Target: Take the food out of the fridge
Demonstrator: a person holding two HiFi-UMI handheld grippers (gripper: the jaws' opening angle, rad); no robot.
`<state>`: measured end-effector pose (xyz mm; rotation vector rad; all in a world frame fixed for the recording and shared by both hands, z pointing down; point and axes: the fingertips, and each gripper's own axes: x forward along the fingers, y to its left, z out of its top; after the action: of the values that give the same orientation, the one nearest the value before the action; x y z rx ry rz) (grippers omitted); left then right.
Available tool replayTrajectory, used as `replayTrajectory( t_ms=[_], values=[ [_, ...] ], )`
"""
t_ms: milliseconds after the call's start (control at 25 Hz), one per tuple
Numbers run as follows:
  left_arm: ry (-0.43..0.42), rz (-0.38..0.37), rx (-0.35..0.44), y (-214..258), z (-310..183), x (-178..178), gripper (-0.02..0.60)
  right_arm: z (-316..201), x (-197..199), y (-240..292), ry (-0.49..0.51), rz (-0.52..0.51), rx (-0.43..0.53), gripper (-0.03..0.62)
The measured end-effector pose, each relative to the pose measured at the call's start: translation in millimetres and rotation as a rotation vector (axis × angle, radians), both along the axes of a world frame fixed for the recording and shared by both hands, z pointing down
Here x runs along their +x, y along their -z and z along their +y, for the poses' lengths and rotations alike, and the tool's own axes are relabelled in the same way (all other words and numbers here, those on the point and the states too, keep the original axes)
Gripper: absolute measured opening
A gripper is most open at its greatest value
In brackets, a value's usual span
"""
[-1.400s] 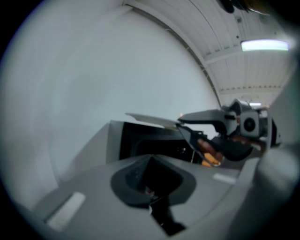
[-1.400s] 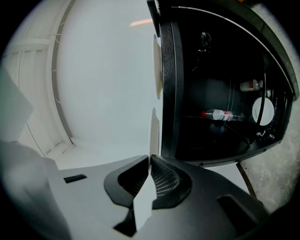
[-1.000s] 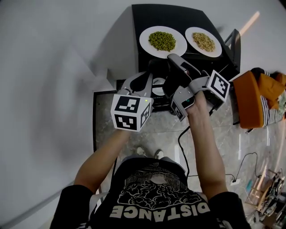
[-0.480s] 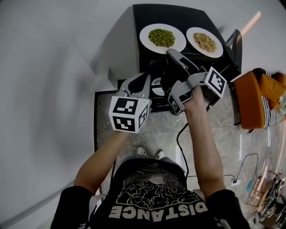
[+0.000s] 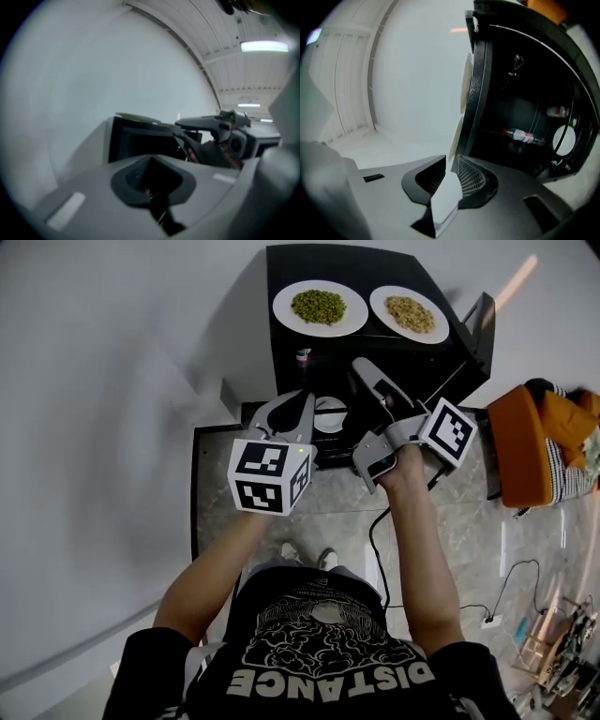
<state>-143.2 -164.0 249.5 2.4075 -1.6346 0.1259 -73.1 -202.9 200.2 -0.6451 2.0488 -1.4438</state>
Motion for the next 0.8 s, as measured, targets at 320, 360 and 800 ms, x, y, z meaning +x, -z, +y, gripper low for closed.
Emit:
replayTrajectory(
  t_ms=[320, 360, 800],
  values=[
    [-0.014, -0.007, -0.026, -15.7, 38.2, 58.5, 0.002, 61.9, 41.6, -54.1, -0.031, 0.453, 0.144, 0.048],
    [-0.018, -0.009, -0.027, -16.4, 42.9, 65.9, 0.003, 68.2, 46.1, -58.3, -0.034, 0.5, 0.162, 0.047],
    [-0.024, -0.028, -0.039, -29.6, 83.5, 120.7, 0.002, 112.3, 89.4, -89.9, -0.072, 0.997, 0.387, 0.032]
  ],
)
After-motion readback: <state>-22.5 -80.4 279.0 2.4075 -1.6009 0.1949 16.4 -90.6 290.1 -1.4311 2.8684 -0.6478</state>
